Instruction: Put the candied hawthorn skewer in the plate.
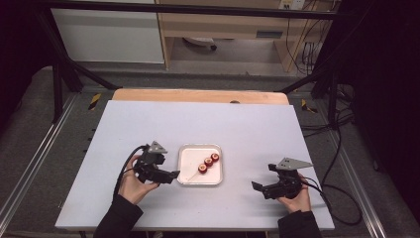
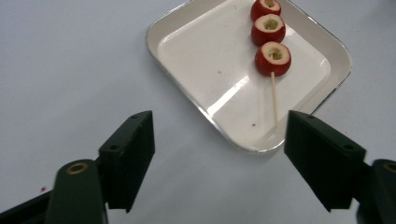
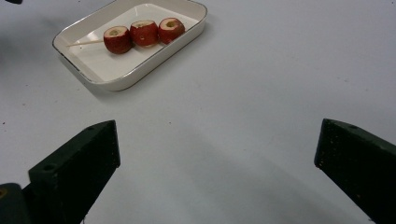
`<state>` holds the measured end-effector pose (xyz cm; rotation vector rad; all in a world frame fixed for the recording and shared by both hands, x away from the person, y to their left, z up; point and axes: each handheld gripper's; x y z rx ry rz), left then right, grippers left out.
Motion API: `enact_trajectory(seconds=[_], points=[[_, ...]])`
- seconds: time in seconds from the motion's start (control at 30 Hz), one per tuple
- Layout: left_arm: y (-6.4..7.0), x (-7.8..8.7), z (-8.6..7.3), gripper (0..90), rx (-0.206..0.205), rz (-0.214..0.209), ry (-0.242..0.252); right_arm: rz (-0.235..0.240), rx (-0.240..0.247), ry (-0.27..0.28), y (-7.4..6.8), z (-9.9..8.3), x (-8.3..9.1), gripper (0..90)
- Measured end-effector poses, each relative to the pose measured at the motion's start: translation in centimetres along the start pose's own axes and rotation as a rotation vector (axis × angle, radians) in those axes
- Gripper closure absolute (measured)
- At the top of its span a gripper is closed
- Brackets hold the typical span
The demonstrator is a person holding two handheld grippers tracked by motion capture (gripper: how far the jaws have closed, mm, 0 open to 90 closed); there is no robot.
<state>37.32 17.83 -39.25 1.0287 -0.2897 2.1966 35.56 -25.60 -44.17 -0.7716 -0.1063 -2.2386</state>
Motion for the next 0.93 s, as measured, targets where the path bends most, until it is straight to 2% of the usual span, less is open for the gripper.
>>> enact_trajectory(seconds=[0.1, 0.3, 0.43, 0.53, 0.67, 0.8, 0.93], points=[[-0.8, 0.8, -1.6, 20.2, -0.005, -0.002, 0.019, -0.001, 0.000, -0.001, 0.0, 0.0, 0.1, 0.7], [-2.6, 2.0, -5.2, 14.1, 0.018, 0.012, 0.061, -0.002, 0.002, -0.008, 0.0, -0.1, -0.1, 0.7], [-3.5, 2.7, -7.5, 13.2, 0.026, 0.055, 0.086, -0.003, 0.003, -0.020, 0.0, -0.1, -0.2, 0.7], [-4.0, 3.2, -8.8, 12.6, 0.047, 0.059, 0.127, -0.004, 0.002, -0.035, 0.0, -0.2, -0.3, 0.6], [-4.6, 3.4, -9.7, 12.1, 0.064, 0.043, 0.158, -0.004, 0.002, -0.043, -0.1, -0.3, -0.4, 0.6], [-4.9, 3.1, -10.1, 13.1, 0.074, 0.042, 0.149, -0.004, 0.011, -0.049, -0.1, -0.3, -0.5, 0.6], [-4.9, 3.1, -10.1, 13.5, 0.063, 0.045, 0.143, -0.002, 0.008, -0.051, -0.2, -0.4, -0.6, 0.6]])
Point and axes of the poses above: each handheld gripper's, and its own axes: x roughly backward along the jaws, z roughly out of its top, y roughly to its right
